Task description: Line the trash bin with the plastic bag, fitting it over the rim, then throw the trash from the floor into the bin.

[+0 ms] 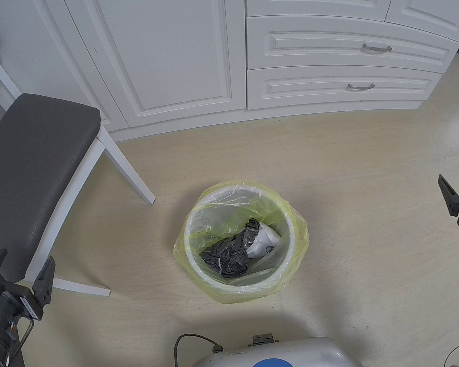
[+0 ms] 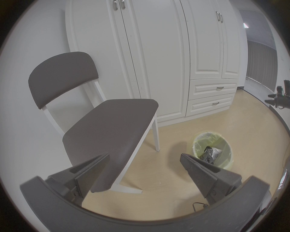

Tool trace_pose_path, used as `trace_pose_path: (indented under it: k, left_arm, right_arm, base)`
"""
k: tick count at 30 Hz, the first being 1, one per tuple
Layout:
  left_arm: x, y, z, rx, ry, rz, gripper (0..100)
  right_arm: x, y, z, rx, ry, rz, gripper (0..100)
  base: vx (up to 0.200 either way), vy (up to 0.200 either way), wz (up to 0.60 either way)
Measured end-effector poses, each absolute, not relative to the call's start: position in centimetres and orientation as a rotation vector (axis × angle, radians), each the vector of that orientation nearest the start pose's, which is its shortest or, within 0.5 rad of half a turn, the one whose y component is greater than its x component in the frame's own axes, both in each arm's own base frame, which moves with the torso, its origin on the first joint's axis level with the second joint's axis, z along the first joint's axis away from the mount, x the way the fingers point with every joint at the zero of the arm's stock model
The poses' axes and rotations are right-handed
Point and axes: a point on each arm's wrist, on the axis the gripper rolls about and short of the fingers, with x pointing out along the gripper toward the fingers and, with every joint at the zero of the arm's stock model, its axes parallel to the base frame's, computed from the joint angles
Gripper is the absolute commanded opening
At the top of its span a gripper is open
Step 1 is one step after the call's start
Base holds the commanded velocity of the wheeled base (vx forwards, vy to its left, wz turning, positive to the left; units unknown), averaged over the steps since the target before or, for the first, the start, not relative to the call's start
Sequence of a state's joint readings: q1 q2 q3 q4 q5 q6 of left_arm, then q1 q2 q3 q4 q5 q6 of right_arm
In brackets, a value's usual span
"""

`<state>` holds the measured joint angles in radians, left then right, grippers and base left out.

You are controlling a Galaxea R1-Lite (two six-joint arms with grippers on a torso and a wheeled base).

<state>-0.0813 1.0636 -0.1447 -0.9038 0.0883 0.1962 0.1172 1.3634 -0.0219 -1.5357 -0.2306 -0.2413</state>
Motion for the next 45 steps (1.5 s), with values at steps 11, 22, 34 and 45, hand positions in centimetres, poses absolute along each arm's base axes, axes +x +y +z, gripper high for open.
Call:
trace_pose_path:
  k: [11,22,34,45]
  left_arm:
    - [10.8,-0.7,15.4,0.186,0.028,0.002,100]
    - [8.8,-0.6,16.7,0.134,-0.094,0.013,100]
    - [7.8,0.0,20.9,-0.003,-0.285,0.078,100]
    - [4.0,0.2,19.9,0.076,-0.11,0.105,100]
  right_arm:
    - [10.0,0.5,17.2,-0.153,-0.211,-0.163,100]
    - [5.2,-0.3,18.6,-0.076,-0.262,-0.244,100]
    - [1.3,-0.7,26.3,0.016,-0.439,-0.324,100]
    - [-4.1,-0.8,29.6,0.04,-0.53,-0.368,100]
  base:
    - [0.0,0.0,0.0]
    - [0.0,0.0,0.0]
    - [0.0,0.0,0.0]
    - [0.0,0.0,0.0]
